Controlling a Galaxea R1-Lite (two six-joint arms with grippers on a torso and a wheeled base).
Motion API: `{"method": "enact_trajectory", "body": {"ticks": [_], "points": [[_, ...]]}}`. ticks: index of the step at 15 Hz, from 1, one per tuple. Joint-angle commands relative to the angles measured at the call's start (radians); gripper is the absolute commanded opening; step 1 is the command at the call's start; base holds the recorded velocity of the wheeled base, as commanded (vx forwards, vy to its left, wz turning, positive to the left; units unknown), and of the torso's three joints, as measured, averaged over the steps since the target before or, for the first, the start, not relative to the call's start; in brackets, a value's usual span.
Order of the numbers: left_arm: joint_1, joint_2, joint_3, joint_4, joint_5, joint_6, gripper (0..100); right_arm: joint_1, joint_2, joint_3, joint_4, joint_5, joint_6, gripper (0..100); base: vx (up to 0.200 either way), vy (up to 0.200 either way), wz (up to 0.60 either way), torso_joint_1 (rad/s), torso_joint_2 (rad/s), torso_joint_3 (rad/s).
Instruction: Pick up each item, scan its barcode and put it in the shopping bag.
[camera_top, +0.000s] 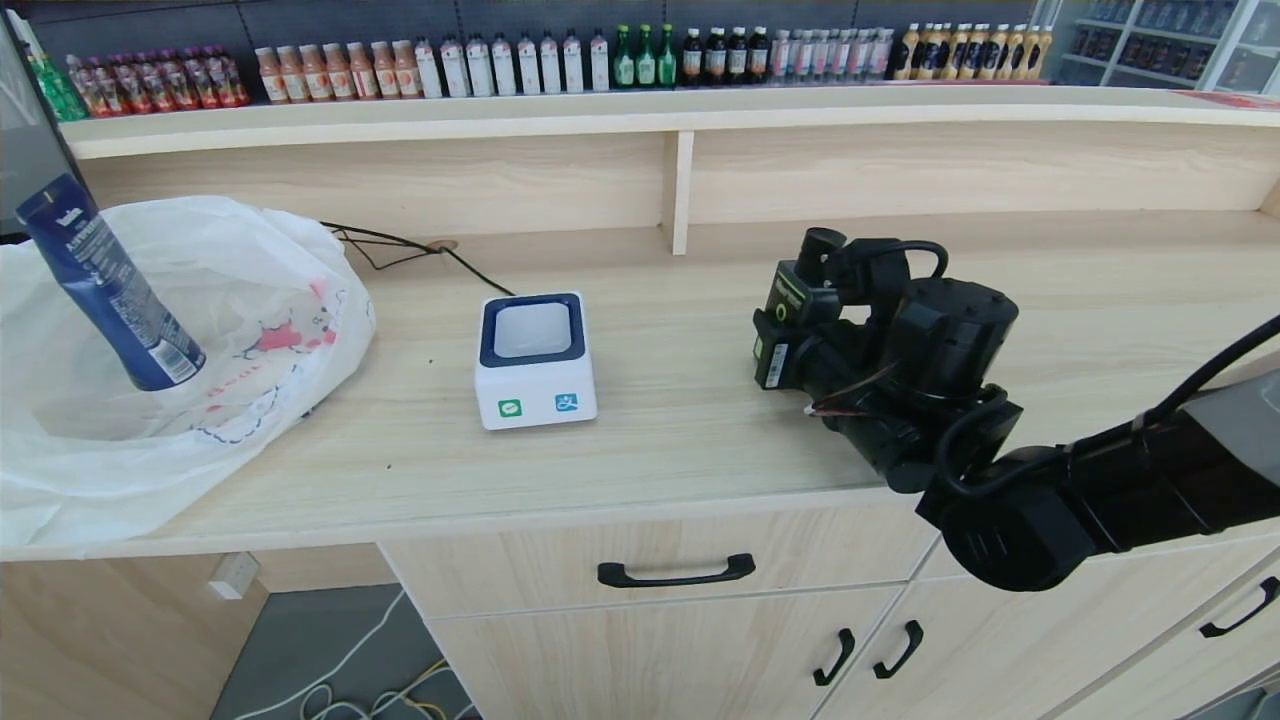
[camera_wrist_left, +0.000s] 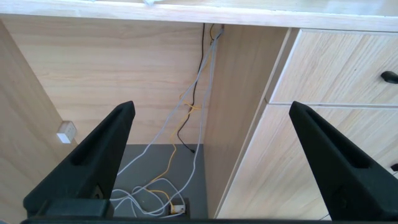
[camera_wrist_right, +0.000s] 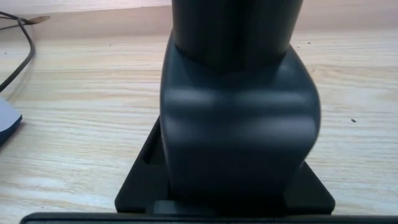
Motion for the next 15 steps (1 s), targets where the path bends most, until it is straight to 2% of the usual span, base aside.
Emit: {"method": "enact_trajectory", "body": {"ticks": [1, 8, 14, 15], "points": [[0.000, 0.000, 0.000, 0.000, 0.000, 0.000, 100, 0.001, -0.008, 0.001, -0.001, 0.001, 0.001, 0, 0.000, 0.000, 0.00, 0.000, 0.00, 0.000], [-0.002, 0.000, 0.000, 0.000, 0.000, 0.000, 100, 0.027, -0.093, 0.033, -0.001, 0.005, -0.022, 0, 0.000, 0.000, 0.00, 0.000, 0.00, 0.000], [0.000, 0.000, 0.000, 0.000, 0.000, 0.001, 100, 0.123, -0.250, 0.180, -0.001, -0.001, -0.065, 0, 0.000, 0.000, 0.00, 0.000, 0.00, 0.000], [0.000, 0.000, 0.000, 0.000, 0.000, 0.001, 100, 0.152, -0.302, 0.252, -0.001, -0.004, -0.065, 0, 0.000, 0.000, 0.00, 0.000, 0.00, 0.000]]}}
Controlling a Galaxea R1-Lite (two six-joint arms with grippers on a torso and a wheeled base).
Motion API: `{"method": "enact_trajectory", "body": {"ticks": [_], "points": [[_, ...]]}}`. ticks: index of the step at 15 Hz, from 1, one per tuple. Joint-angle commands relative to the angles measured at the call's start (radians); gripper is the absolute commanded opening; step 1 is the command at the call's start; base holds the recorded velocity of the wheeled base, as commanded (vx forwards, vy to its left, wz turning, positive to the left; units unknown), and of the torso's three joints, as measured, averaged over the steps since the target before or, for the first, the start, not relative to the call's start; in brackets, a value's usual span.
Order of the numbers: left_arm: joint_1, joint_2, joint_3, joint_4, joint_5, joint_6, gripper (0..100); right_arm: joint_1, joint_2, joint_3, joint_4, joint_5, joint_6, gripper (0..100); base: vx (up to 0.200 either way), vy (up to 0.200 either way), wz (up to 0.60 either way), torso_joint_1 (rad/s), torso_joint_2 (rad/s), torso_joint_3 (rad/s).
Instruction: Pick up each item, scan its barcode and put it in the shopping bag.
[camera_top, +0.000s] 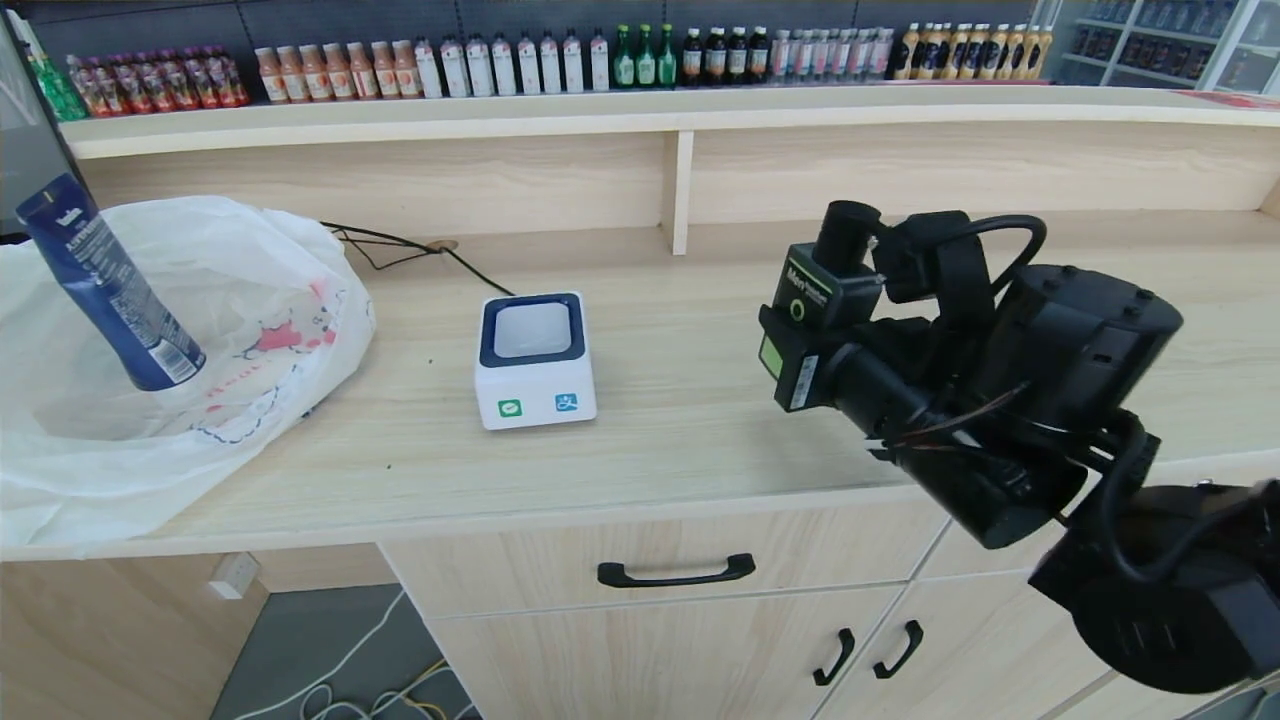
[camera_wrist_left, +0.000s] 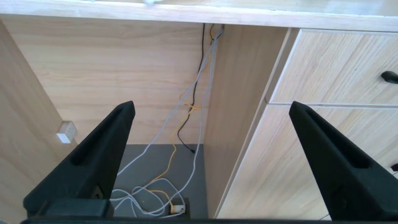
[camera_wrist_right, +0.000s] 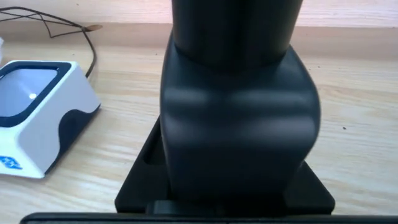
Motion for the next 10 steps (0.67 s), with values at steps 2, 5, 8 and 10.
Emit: {"method": "enact_trajectory", "body": {"ticks": [2, 5, 8, 10], "points": [[0.000, 0.000, 0.000, 0.000, 0.000, 0.001, 100, 0.041, -0.134, 0.153, -0.005, -0.002, 0.004, 0, 0.000, 0.000, 0.00, 0.000, 0.00, 0.000], [0.000, 0.000, 0.000, 0.000, 0.000, 0.000, 100, 0.049, -0.143, 0.293, -0.172, -0.006, 0.026, 0, 0.000, 0.000, 0.00, 0.000, 0.00, 0.000], [0.000, 0.000, 0.000, 0.000, 0.000, 0.001, 100, 0.082, -0.145, 0.345, -0.262, -0.040, 0.027, 0, 0.000, 0.000, 0.00, 0.000, 0.00, 0.000], [0.000, 0.000, 0.000, 0.000, 0.000, 0.001, 100, 0.116, -0.145, 0.357, -0.301, -0.040, 0.023, 0, 0.000, 0.000, 0.00, 0.000, 0.00, 0.000]]}}
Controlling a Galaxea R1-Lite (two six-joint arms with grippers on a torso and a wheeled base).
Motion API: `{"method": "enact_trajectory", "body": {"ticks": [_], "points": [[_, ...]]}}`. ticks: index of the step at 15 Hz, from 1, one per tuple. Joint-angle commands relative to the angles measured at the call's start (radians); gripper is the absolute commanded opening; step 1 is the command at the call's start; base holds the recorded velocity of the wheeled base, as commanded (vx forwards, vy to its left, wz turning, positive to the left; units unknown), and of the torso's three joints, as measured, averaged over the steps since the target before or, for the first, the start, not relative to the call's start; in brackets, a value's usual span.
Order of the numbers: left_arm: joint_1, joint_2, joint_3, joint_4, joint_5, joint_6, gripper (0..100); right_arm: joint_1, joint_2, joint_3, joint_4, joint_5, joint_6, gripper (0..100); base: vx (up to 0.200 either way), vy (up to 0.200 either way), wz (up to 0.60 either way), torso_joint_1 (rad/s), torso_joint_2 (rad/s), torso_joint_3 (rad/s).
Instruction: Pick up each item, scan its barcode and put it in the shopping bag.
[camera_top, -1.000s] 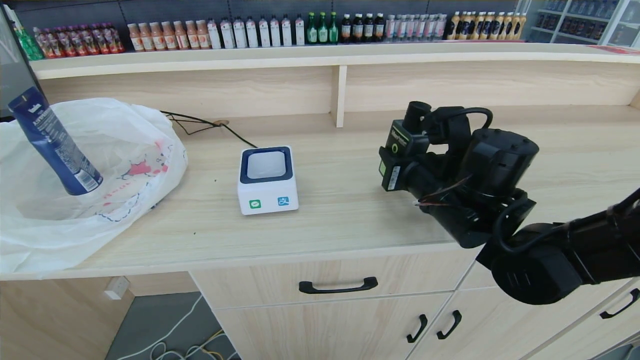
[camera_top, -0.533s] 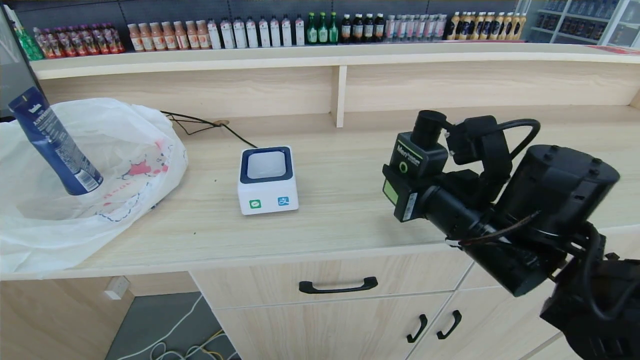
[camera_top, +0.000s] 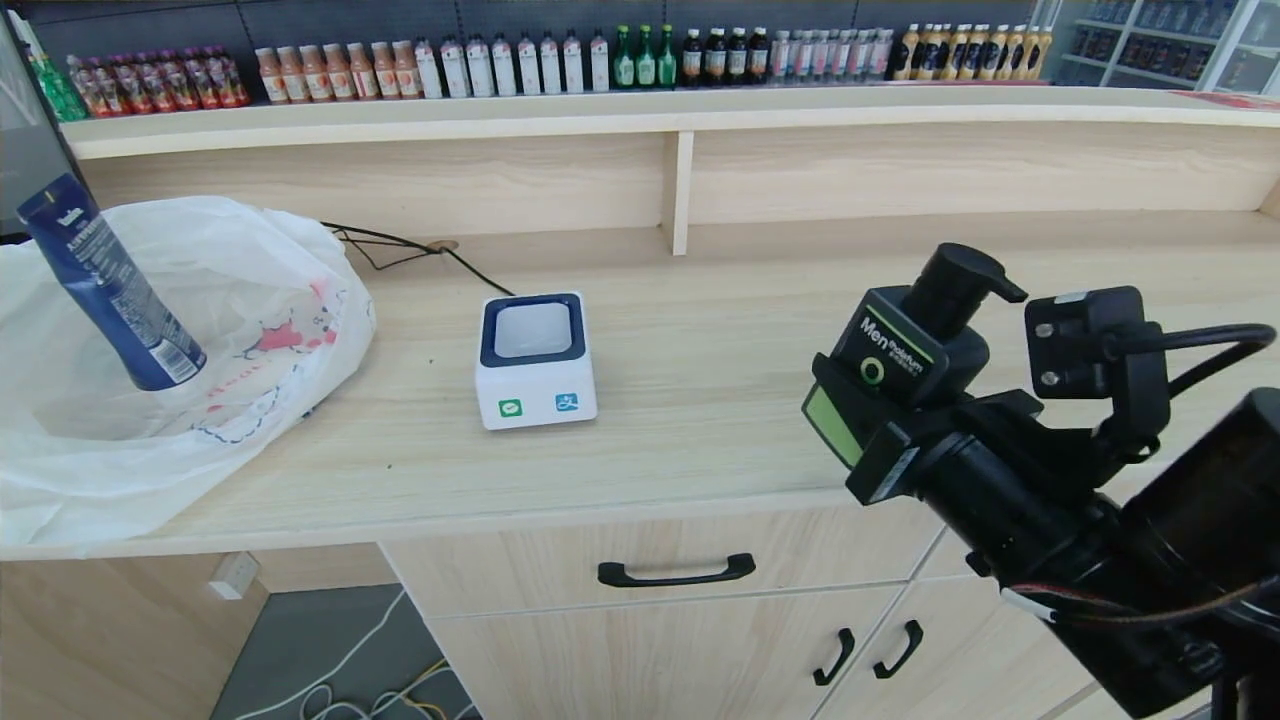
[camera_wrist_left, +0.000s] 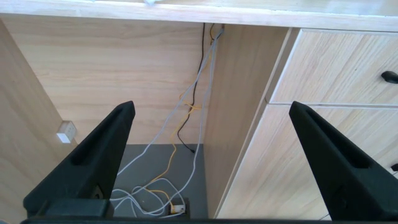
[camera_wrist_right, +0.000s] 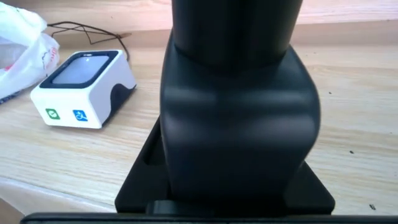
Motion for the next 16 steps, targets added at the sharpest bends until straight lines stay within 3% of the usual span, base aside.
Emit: {"method": "enact_trajectory", "body": {"ticks": [1, 5, 9, 12, 14, 16], "points": [[0.000, 0.000, 0.000, 0.000, 0.000, -0.001, 100, 0.038, -0.003, 0.023, -0.016, 0.000, -0.003, 0, 0.000, 0.000, 0.00, 0.000, 0.00, 0.000], [0.000, 0.000, 0.000, 0.000, 0.000, 0.001, 100, 0.118, 0.000, 0.126, -0.094, 0.001, -0.023, 0, 0.000, 0.000, 0.00, 0.000, 0.00, 0.000], [0.000, 0.000, 0.000, 0.000, 0.002, -0.001, 100, 0.256, 0.002, 0.129, -0.120, 0.026, -0.198, 0, 0.000, 0.000, 0.00, 0.000, 0.00, 0.000], [0.000, 0.000, 0.000, 0.000, 0.000, -0.001, 100, 0.242, -0.024, 0.112, -0.177, 0.162, -0.356, 0, 0.000, 0.000, 0.00, 0.000, 0.00, 0.000], [0.000, 0.000, 0.000, 0.000, 0.000, 0.001, 100, 0.242, -0.028, 0.103, -0.179, 0.363, -0.530, 0, 0.000, 0.000, 0.00, 0.000, 0.00, 0.000], [0.000, 0.000, 0.000, 0.000, 0.000, -0.001, 100, 0.223, -0.029, 0.125, -0.180, 0.493, -0.648, 0, 0.000, 0.000, 0.00, 0.000, 0.00, 0.000]]}}
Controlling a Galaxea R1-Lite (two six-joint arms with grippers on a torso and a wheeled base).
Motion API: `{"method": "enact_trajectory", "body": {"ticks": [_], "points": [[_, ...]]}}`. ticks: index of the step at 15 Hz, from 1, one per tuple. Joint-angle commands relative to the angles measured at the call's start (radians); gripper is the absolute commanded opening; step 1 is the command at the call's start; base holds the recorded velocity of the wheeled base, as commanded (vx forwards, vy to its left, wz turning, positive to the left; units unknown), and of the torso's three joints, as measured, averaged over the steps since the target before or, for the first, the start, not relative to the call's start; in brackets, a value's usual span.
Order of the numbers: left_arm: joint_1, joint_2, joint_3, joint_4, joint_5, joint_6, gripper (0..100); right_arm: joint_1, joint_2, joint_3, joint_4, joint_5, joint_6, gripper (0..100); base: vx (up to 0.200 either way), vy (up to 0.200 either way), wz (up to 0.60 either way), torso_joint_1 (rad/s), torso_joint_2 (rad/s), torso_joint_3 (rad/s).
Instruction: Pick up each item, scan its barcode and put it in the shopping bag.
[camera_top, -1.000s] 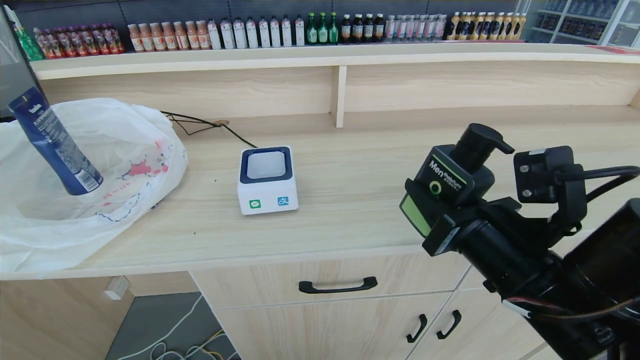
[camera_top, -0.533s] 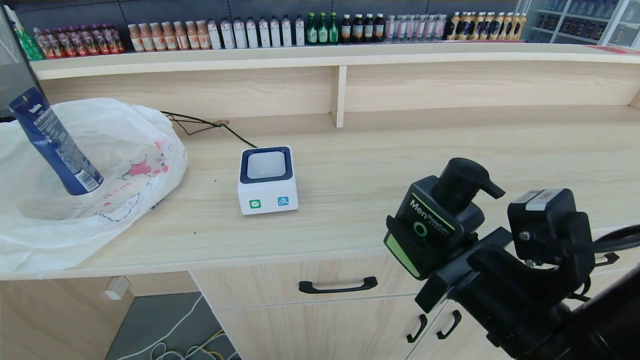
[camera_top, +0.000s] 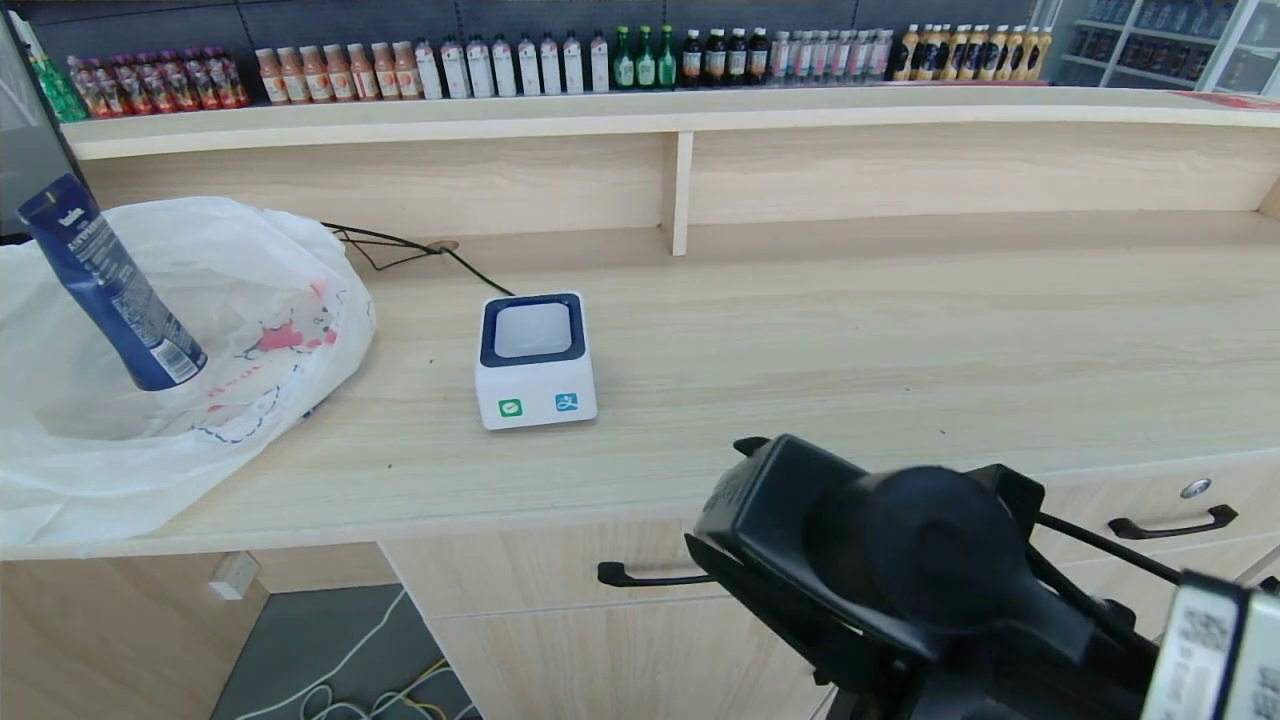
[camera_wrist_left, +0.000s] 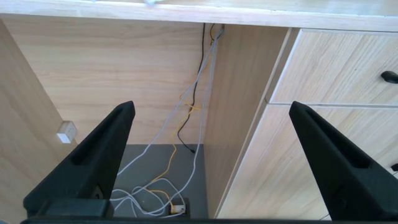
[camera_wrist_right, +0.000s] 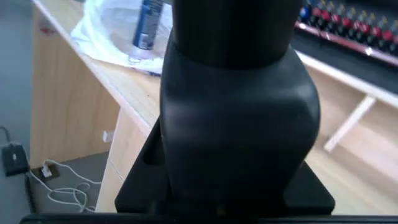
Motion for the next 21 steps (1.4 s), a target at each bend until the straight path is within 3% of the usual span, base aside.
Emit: {"method": "enact_trajectory", "body": {"ticks": [1, 3, 7, 10, 16, 19, 21], "points": [[0.000, 0.000, 0.000, 0.000, 0.000, 0.001, 100, -0.024, -0.003, 0.029, -0.001, 0.054, -0.046, 0, 0.000, 0.000, 0.00, 0.000, 0.00, 0.000], [0.000, 0.000, 0.000, 0.000, 0.000, -0.001, 100, -0.043, 0.002, 0.032, -0.003, 0.143, -0.137, 0, 0.000, 0.000, 0.00, 0.000, 0.00, 0.000], [0.000, 0.000, 0.000, 0.000, 0.000, 0.001, 100, -0.052, 0.007, 0.014, -0.006, 0.137, -0.227, 0, 0.000, 0.000, 0.00, 0.000, 0.00, 0.000], [0.000, 0.000, 0.000, 0.000, 0.000, -0.001, 100, -0.084, 0.063, -0.105, -0.016, 0.133, -0.560, 0, 0.000, 0.000, 0.00, 0.000, 0.00, 0.000], [0.000, 0.000, 0.000, 0.000, 0.000, -0.001, 100, -0.055, 0.063, -0.094, -0.016, 0.180, -0.760, 0, 0.000, 0.000, 0.00, 0.000, 0.00, 0.000], [0.000, 0.000, 0.000, 0.000, 0.000, -0.001, 100, -0.021, 0.039, -0.100, -0.016, 0.200, -0.932, 0, 0.000, 0.000, 0.00, 0.000, 0.00, 0.000], [0.000, 0.000, 0.000, 0.000, 0.000, -0.001, 100, -0.021, 0.085, -0.192, -0.016, 0.271, -0.984, 0, 0.000, 0.000, 0.00, 0.000, 0.00, 0.000]]}}
